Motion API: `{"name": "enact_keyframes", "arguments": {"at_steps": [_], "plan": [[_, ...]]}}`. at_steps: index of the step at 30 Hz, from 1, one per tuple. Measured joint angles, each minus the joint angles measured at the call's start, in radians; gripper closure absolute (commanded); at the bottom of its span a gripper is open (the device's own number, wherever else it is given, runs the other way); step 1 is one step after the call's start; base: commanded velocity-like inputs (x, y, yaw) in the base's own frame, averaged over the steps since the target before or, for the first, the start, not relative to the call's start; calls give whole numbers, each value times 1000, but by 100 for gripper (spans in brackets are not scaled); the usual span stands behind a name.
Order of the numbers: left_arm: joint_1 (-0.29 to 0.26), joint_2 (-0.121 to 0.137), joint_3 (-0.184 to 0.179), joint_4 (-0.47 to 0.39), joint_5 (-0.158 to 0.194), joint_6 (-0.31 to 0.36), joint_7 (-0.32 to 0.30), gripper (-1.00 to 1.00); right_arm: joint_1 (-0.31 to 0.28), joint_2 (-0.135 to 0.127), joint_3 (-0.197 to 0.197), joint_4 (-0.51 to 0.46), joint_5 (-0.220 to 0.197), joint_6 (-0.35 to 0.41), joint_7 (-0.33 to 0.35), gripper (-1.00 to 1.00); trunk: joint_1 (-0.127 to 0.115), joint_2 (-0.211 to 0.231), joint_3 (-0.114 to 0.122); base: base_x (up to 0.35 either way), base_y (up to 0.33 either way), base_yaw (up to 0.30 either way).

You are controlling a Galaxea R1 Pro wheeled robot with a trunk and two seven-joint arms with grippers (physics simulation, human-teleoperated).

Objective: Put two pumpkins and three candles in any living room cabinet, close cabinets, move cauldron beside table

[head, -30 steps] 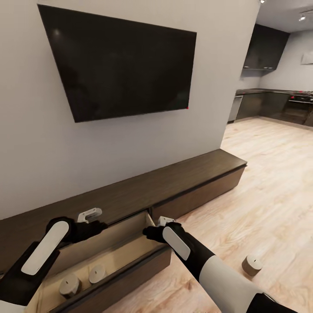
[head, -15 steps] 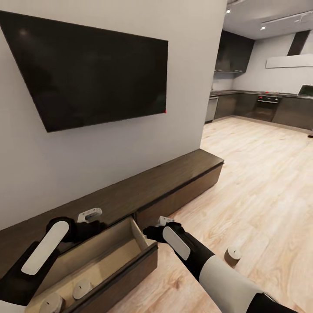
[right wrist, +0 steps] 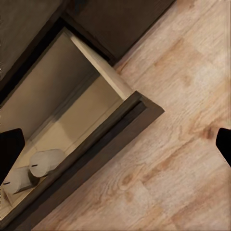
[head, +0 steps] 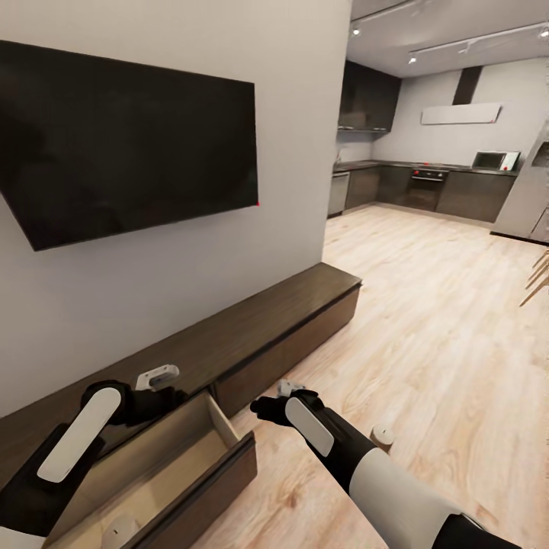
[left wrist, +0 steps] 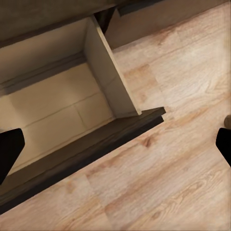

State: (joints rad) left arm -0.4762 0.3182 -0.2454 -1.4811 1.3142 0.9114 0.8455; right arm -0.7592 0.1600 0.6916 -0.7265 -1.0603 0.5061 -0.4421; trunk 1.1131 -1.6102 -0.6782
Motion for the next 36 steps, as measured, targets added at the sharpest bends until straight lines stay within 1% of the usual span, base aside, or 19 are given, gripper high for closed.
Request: {"name": "enact_keyframes", "arguments": {"at_steps": [11, 14, 29, 36], "plan": [[0, 0, 0, 0, 0, 0, 0, -100, 0, 1, 1, -1, 0, 0, 0, -100, -42, 77, 35, 0, 0, -7], [0, 0, 0, 0, 0, 1, 0, -100, 1, 0, 0, -1, 0, 0, 0, -100, -54, 98, 45, 0, 0, -108], [0, -2, 0, -1, 0, 1, 0, -100, 1, 0, -1, -1, 0, 0, 0, -100, -54, 98, 58, 0, 0, -238], [0, 2, 0, -8, 0, 1, -2, -100, 1, 0, -2, -1, 0, 0, 0, -100, -54, 98, 65, 0, 0, -251]]}}
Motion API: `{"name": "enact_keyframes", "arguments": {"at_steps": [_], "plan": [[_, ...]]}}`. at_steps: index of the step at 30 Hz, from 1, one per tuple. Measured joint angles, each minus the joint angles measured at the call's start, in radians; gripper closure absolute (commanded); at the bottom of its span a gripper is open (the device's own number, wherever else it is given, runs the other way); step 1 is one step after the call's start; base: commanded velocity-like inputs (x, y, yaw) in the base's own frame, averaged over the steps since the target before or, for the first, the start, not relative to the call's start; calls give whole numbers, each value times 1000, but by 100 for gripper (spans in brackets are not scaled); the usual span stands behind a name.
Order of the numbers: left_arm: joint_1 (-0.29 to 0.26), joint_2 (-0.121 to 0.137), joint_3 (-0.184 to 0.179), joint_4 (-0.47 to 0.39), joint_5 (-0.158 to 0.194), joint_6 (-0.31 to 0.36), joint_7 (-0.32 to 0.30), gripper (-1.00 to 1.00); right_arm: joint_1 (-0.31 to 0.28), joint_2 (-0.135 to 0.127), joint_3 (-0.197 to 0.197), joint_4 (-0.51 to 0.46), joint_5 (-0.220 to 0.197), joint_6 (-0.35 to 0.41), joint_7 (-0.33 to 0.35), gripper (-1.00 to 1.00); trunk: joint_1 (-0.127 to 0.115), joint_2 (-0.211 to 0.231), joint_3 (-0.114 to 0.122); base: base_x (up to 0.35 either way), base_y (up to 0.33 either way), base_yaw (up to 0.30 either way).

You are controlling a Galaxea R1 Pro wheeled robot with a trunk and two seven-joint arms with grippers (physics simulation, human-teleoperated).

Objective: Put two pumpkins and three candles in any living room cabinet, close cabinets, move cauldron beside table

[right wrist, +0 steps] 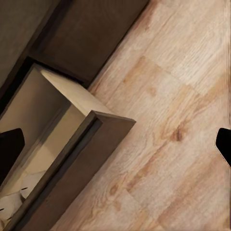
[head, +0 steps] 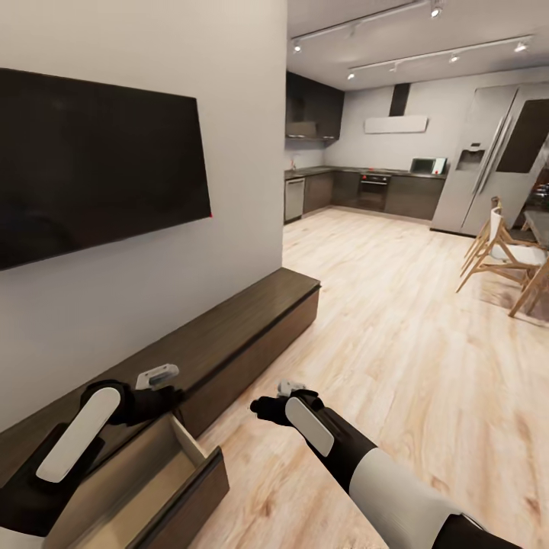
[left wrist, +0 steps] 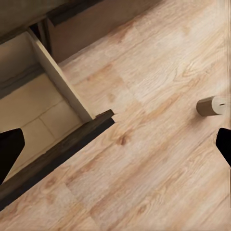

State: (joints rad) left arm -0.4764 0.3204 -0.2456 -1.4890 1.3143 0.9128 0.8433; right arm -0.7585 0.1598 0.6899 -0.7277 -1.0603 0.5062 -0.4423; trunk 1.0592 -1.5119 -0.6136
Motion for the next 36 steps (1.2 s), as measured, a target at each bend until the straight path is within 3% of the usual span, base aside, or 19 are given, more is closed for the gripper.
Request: {"name": "enact_keyframes", "arguments": {"at_steps": [10, 17, 27, 30, 33, 36], "plan": [[0, 4, 4, -2, 0, 0, -5, -100, -1, 1, 0, 1, 0, 0, 0, -100, 0, 0, 10, 0, 0, -251], [0, 3, 31, -1, 0, 0, -5, -100, -1, 2, -3, 1, 1, -1, -3, -100, 0, 0, 17, 0, 0, -251], [0, 4, 32, -1, 0, 1, -5, -100, -1, 0, -11, 1, 1, -2, -3, -100, 0, 0, 27, 0, 0, -250], [0, 4, 30, 1, 0, 1, -4, -100, -1, 0, -28, 1, 2, -2, -4, -100, 0, 0, 30, 7, -24, -249], [0, 4, 26, 3, 0, 2, -2, -100, -1, 0, -73, 0, 5, -1, -7, -100, 0, 0, 33, 113, -132, -248], [0, 5, 23, 5, 0, 2, -1, -100, 0, 0, -85, 0, 8, -1, -9, -100, 0, 0, 36, 205, -187, -247]]}}
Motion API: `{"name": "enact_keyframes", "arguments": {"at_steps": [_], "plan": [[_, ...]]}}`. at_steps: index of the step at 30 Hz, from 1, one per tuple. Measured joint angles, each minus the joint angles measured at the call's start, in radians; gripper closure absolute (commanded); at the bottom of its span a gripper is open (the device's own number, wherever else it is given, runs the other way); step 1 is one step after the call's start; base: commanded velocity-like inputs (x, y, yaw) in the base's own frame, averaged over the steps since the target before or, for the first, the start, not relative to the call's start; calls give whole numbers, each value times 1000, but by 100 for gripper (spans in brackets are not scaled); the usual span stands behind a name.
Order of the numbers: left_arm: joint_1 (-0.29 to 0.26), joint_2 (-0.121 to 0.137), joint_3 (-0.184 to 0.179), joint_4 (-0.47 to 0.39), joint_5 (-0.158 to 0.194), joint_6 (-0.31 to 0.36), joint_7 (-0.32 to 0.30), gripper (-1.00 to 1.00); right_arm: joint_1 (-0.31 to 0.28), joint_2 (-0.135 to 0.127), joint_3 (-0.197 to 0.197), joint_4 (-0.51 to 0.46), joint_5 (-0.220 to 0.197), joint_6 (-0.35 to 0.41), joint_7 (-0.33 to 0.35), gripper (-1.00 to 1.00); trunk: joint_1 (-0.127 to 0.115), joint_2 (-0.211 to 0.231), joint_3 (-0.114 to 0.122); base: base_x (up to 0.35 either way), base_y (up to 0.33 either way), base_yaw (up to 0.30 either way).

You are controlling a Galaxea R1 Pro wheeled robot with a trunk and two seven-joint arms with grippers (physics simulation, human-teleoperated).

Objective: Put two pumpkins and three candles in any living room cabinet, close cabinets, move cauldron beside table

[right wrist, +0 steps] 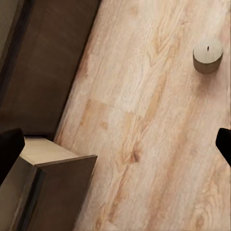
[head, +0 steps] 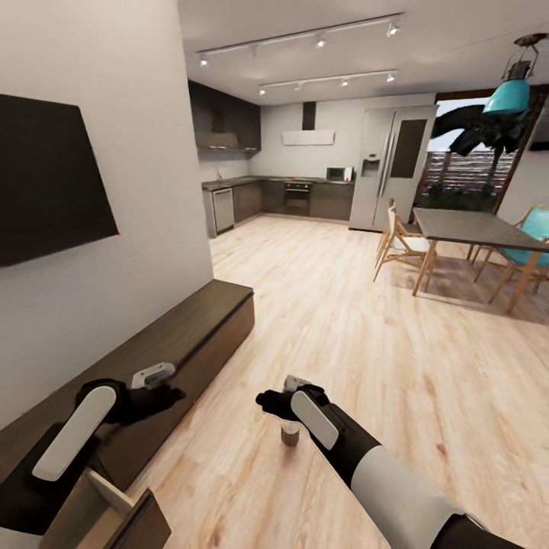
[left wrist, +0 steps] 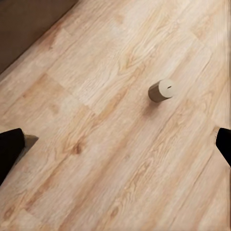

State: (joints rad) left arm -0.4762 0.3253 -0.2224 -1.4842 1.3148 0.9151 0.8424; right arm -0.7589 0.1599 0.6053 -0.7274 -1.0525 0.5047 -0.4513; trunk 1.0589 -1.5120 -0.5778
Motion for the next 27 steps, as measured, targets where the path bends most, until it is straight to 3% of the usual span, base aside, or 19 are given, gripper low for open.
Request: {"name": "enact_keyframes", "arguments": {"at_steps": [9, 10, 13, 15, 17, 21, 27], "plan": [[0, -5, -5, 8, -4, -1, 11, -100, 1, 0, -29, 1, 1, -34, -8, -100, 0, 0, 9, 253, -205, -241], [0, -7, -7, 13, -14, -1, 12, -100, 0, 0, -30, 1, 1, -42, -11, -100, 0, 0, 10, 285, -169, -233], [0, -10, -16, 36, -91, -1, 11, -100, 0, -1, -31, 2, 0, -54, -30, -100, 0, 0, 14, 296, -123, -232], [0, -25, -19, 45, -166, -3, 6, -100, -1, -1, -32, 2, 0, -69, -69, -100, 0, 0, 16, 314, -47, -231], [0, -44, -19, 51, -207, -4, 4, -100, -1, -2, -33, 3, -1, -90, -112, -100, 0, 0, 18, 324, -21, -230], [-1, -59, -19, 101, -238, -4, 3, -100, -1, -3, -32, 2, -2, -111, -166, -100, 0, 0, 21, 331, -6, -140], [-36, -69, -18, 202, -242, -4, 2, -100, -1, -2, -31, 3, -1, -120, -177, -100, 0, 0, 21, 334, -1, -15]]}}
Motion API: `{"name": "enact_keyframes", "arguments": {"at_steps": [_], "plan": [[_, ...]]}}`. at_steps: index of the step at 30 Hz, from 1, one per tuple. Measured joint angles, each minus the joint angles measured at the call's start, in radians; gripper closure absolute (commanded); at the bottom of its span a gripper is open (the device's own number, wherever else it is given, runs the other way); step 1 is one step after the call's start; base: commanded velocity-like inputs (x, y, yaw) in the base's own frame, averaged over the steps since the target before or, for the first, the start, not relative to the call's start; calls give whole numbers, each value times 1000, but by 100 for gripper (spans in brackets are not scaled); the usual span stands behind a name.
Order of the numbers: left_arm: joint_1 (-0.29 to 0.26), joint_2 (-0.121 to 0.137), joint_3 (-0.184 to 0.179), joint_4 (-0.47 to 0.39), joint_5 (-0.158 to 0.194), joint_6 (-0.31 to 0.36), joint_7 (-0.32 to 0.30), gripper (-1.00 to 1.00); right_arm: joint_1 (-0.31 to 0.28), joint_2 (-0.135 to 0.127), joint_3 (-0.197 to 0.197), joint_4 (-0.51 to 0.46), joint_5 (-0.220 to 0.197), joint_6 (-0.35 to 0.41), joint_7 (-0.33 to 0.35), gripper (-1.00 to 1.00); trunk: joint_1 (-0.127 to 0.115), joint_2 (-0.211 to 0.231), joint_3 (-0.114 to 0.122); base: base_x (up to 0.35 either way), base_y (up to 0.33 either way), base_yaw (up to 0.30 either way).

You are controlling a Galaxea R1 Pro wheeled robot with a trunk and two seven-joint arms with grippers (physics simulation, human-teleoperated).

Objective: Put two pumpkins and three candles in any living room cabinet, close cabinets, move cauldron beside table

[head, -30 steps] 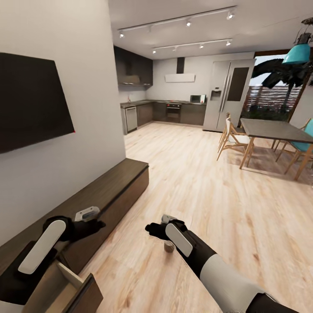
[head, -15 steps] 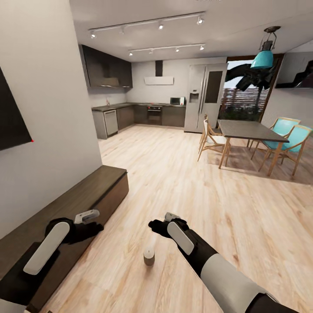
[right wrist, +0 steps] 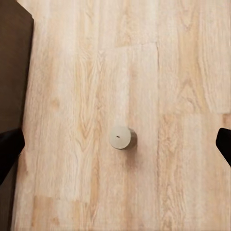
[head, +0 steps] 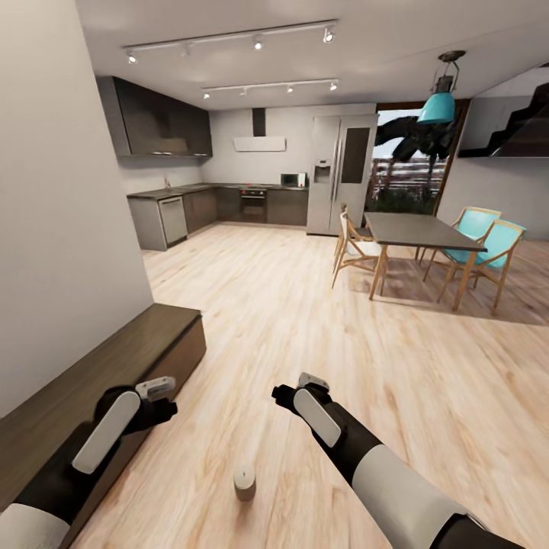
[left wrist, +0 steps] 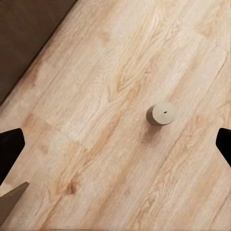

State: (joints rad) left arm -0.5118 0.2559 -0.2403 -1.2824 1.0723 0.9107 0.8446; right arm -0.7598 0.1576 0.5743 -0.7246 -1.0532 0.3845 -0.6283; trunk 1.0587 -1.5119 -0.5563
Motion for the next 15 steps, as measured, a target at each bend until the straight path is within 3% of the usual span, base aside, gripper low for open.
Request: {"name": "enact_keyframes", "arguments": {"at_steps": [7, 15], "plan": [[-32, -21, -3, 84, 0, 0, -4, -100, 0, 1, -3, -1, 0, -1, 2, -100, 0, 0, 0, 332, -27, -1], [-33, -22, -5, 80, 0, 0, -5, -100, 0, 1, -3, -1, 3, -3, 6, -100, 0, 0, 0, 277, -205, -9]]}}
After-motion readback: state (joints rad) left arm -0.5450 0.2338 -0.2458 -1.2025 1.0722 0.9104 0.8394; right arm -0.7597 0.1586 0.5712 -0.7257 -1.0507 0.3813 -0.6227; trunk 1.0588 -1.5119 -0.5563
